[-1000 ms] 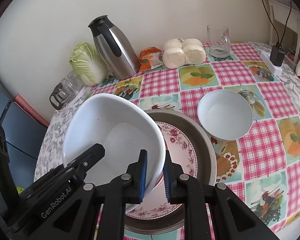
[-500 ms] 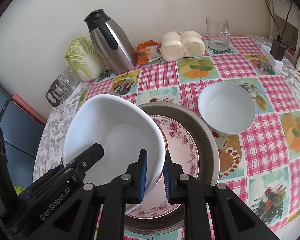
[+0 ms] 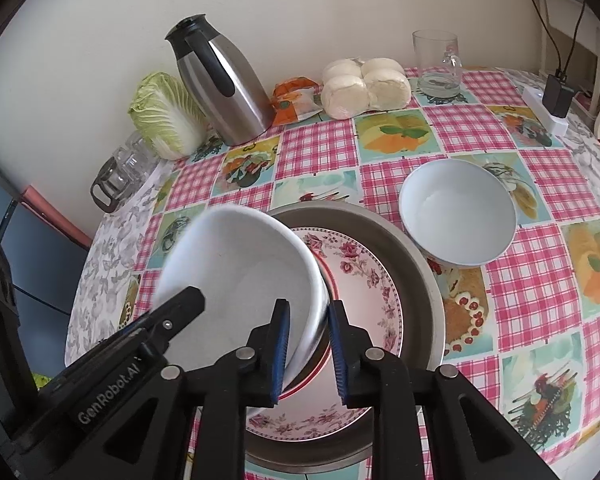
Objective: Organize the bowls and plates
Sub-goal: 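Lower the white square bowl with both grippers into the red-rimmed bowl, then open both grippers off the white square bowl rim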
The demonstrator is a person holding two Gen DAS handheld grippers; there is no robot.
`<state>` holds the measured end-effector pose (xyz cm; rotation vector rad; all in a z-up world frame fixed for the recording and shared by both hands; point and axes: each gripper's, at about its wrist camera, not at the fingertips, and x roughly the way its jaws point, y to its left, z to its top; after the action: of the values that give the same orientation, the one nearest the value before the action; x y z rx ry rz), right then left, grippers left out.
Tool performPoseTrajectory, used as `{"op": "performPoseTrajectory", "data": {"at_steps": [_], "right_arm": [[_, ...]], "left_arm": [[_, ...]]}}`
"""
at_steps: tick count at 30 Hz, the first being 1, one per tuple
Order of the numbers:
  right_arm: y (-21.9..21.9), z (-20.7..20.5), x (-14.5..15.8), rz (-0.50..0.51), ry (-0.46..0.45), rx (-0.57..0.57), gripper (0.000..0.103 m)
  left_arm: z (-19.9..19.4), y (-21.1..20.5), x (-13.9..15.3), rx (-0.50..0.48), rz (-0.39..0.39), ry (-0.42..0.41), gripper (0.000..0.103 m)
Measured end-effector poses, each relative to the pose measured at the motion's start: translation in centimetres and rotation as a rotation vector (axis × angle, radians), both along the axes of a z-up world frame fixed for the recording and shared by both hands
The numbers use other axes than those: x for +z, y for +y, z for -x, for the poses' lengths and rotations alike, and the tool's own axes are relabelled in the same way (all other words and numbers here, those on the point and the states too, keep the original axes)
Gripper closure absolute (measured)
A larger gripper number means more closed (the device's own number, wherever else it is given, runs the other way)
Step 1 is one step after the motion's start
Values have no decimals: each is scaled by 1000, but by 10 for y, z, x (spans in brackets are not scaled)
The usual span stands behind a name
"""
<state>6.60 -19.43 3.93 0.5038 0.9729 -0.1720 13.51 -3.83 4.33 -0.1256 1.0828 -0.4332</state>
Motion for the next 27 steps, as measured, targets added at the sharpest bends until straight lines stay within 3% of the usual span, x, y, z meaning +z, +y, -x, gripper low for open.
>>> {"op": "performPoseTrajectory", "data": {"at_steps": [18, 20, 22, 27], "right_arm": [[-1, 1, 2, -17, -11, -1, 80], [-2, 2, 3, -17, -15, 0, 80], [-2, 3, 6, -14, -23, 1, 80], [-3, 9, 17, 3, -47, -2, 75]], "left_arm": [[0, 3, 9, 13, -3, -20, 76], [2, 5, 14, 22, -13, -36, 72], [3, 7, 19, 27, -12, -48, 61], [4, 17, 32, 54, -27, -88, 54]]}}
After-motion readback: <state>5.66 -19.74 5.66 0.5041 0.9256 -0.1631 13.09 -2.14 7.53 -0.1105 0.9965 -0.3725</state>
